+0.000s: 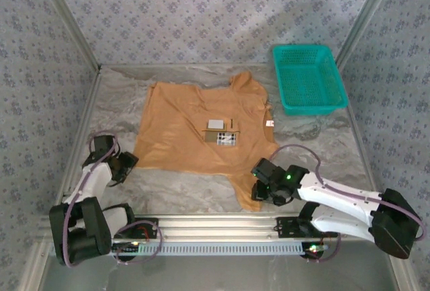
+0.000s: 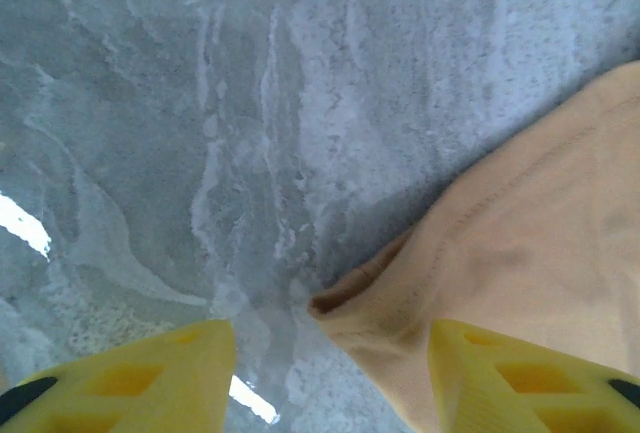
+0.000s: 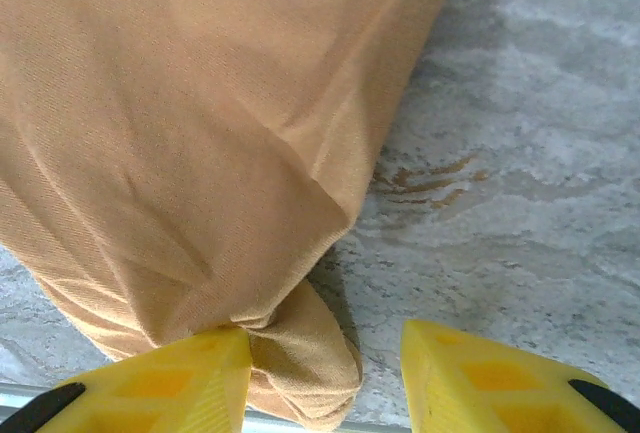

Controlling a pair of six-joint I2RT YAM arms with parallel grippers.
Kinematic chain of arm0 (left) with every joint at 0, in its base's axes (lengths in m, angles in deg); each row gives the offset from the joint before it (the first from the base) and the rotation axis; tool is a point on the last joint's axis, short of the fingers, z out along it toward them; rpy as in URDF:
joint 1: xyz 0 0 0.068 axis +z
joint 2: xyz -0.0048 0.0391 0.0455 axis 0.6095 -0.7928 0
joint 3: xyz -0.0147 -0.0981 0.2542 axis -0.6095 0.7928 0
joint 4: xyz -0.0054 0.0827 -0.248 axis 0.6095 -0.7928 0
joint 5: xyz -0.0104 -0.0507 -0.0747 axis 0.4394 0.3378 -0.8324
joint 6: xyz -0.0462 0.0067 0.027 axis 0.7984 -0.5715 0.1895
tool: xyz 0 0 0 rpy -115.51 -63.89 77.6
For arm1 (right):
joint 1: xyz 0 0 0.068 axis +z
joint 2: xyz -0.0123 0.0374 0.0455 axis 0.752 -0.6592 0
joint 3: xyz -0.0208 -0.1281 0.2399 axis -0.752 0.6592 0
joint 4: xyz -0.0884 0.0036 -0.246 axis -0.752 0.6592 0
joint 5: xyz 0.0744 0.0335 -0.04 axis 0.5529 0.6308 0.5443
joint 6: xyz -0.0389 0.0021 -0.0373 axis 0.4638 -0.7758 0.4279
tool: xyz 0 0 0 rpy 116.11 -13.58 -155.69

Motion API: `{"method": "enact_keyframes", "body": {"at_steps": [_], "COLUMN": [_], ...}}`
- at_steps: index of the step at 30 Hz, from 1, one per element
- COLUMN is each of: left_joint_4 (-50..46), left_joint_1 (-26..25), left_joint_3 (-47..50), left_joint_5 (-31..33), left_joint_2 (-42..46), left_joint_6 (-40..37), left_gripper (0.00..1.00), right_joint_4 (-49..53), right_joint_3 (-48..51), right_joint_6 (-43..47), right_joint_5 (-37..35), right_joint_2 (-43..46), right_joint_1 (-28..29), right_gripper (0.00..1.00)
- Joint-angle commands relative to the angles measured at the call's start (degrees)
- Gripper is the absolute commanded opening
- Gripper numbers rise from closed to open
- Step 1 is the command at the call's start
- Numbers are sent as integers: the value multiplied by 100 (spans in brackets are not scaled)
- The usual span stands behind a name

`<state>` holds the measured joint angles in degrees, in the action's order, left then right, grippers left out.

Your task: Fold the inside-out t-shirt

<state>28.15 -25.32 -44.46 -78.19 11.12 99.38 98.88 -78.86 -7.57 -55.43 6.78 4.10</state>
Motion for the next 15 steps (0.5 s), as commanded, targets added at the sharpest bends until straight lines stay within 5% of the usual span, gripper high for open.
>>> {"method": "enact_keyframes", "body": {"at_steps": [1, 6, 10, 12, 15], "left_joint_4": [444, 712, 647, 498, 120], "left_joint_1": [-27, -26, -28, -27, -28], "left_joint_3": [121, 48, -86, -178, -405], "left_joint_5": [-183, -200, -212, -201, -168], "left_joint_2": [-248, -675, -777, -695, -379], "left_joint_6": [106, 82, -14, -55, -105], "left_gripper": [48, 40, 14, 1, 0], "right_joint_4": [-155, -286, -260, -56, 355], "right_joint_3": [31, -43, -157, -281, -623], "right_joint_6": [189, 262, 298, 323, 429], "right_joint_5": [75, 102, 129, 128, -84], "right_joint_2": [-161, -413, -473, -418, -190], "right_joint_1": [-22, -39, -58, -81, -275], "right_gripper": [44, 28, 3, 0, 0]}}
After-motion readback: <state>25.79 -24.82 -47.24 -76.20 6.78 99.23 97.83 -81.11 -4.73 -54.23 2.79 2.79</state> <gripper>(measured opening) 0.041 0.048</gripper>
